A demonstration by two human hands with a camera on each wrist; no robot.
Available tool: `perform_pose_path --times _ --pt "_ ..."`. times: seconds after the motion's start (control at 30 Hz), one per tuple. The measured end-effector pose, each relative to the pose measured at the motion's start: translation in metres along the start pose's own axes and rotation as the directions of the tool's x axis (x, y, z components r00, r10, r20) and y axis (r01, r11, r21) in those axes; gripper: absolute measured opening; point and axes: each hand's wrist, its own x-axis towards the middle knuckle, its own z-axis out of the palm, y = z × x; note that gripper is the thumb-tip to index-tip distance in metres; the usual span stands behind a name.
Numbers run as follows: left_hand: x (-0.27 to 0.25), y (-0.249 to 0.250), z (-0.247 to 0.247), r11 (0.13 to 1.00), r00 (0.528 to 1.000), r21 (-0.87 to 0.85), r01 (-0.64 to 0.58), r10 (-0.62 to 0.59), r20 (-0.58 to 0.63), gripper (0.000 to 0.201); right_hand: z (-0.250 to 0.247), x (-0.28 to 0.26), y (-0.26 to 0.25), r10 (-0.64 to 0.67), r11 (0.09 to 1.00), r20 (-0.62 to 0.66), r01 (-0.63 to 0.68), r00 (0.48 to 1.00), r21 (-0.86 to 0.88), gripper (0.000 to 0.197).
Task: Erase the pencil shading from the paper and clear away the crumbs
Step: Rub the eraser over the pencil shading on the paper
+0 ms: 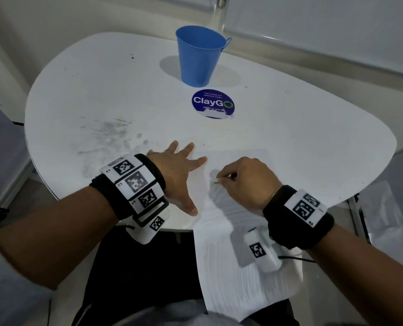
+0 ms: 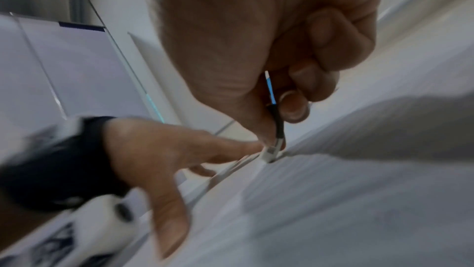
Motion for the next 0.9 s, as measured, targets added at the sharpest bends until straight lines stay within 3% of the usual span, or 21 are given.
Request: perform_pose_path --times 0.07,0.17,0.33,0.47,0.6,0.67,0.77,0.9 --pt "0.000 0.000 0.000 1.000 1.000 0.003 -0.002 0.002 -0.001 0.131 0.004 -0.005 -0.003 -0.038 0.999 0.016 0.038 0.999 -0.015 0.019" --pt "0.000 -0.001 0.001 1.000 1.000 0.000 -0.004 0.004 -0.004 0.132 0.010 -0.023 -0.016 -0.141 0.990 0.163 0.143 0.976 0.000 0.019" --pt "0.000 0.000 0.002 1.000 1.000 -0.003 -0.005 0.005 -0.009 0.130 0.000 0.000 0.001 0.011 1.000 -0.002 -0.011 1.000 0.005 0.019" --pt "0.000 -0.001 0.001 1.000 1.000 -0.006 -0.004 0.004 -0.008 0.131 0.008 -0.026 -0.016 -0.152 0.988 0.171 0.157 0.973 -0.012 0.020" --pt "-0.001 -0.001 0.000 1.000 1.000 -0.013 -0.004 0.004 -0.001 0.130 -0.004 0.002 0.003 0.025 1.000 -0.006 -0.025 1.000 -0.006 0.017" --pt "-0.001 -0.001 0.001 1.000 1.000 -0.009 -0.005 0.005 -0.002 0.130 -0.002 -0.002 0.001 -0.002 1.000 0.008 0.002 1.000 0.001 0.018" --pt "-0.001 -0.001 0.001 1.000 1.000 0.009 -0.003 0.003 -0.006 0.131 0.006 -0.018 -0.012 -0.104 0.995 0.148 0.102 0.984 0.023 0.018" --pt "-0.001 0.000 -0.001 1.000 1.000 0.003 -0.005 0.005 0.003 0.130 -0.006 0.008 0.006 0.054 0.998 -0.003 -0.054 0.999 0.031 0.016"
